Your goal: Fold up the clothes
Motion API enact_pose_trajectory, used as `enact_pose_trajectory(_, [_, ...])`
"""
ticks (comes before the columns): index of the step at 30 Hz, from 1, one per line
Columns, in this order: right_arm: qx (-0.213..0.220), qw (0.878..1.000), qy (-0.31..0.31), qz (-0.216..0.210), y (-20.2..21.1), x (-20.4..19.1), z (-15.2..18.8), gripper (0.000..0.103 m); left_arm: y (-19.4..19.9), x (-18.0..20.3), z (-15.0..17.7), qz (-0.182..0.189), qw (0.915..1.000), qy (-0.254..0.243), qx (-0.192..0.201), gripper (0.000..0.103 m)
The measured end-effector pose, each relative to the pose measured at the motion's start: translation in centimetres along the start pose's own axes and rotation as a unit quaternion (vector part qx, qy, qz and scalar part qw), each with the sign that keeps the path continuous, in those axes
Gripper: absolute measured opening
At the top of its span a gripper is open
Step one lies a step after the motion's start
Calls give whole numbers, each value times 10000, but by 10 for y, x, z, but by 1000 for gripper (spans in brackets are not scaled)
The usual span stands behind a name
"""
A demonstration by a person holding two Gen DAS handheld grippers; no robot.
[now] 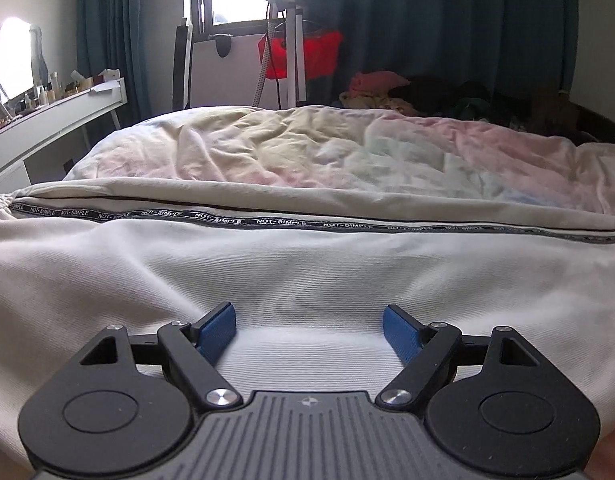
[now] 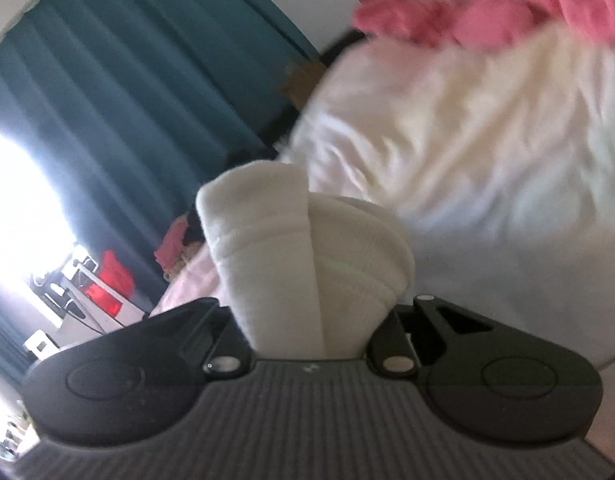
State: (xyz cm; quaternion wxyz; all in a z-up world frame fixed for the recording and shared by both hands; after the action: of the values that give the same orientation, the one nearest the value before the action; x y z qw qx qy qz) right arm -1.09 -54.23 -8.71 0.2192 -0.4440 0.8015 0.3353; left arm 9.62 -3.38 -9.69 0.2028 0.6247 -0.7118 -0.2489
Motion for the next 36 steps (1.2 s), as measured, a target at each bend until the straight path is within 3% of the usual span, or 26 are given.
enact_pose_trajectory(3, [361,9969,678,-141,15,-48,-3,15,5,-3,-3,9,10000,52,25,83])
enact_pose_trajectory(5, [628,9887,1317,-335,34,-88,2,15,10,-6,-7,11,9999,148,86,83])
enact_pose_trajectory(10, [1000,9452,2842,-1260,79,-187,53,15,32,-31,-23,35,9969,704,348,83])
enact_pose_trajectory(15, [602,8883,4018,-2142,105,-246,142,15,55,-73,-34,448,9798,1904,424,83])
enact_pose_trajectory(20, [-704,8116,5216,-2534,102,-256,266,15,63,-105,-35,440,9640,2592,391,83])
enact_pose_trajectory(22, [-1036,7943,5455,-2466,102,-253,298,16,64,-112,-34,426,9595,2762,357,83])
enact_pose_trajectory(25, [-1029,7899,5552,-2392,105,-254,308,16,63,-117,-33,464,9549,2914,325,83])
enact_pose_trajectory(29, [-748,8065,5356,-2389,111,-274,304,16,64,-120,-36,573,9515,2994,409,83])
enact_pose_trajectory(31, [-848,8134,5186,-2495,108,-283,308,16,65,-122,-39,601,9508,2999,495,83])
enact_pose_trajectory(36, [-1202,8004,5315,-2499,100,-280,343,22,63,-125,-43,677,9520,2923,599,82])
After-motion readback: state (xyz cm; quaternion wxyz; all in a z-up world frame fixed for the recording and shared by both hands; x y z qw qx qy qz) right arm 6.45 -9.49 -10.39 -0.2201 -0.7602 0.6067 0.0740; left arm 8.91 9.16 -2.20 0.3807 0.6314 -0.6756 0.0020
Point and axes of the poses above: each gripper's, at about its wrist camera, not at the fingertips, and y roughly against the way its jaws point, x to its right, z to its underside, the point moved 4 cm from there along -y, roughly the way its jaws point, and after that the axes turned 2 degrees about z, right-handed, at the moved point
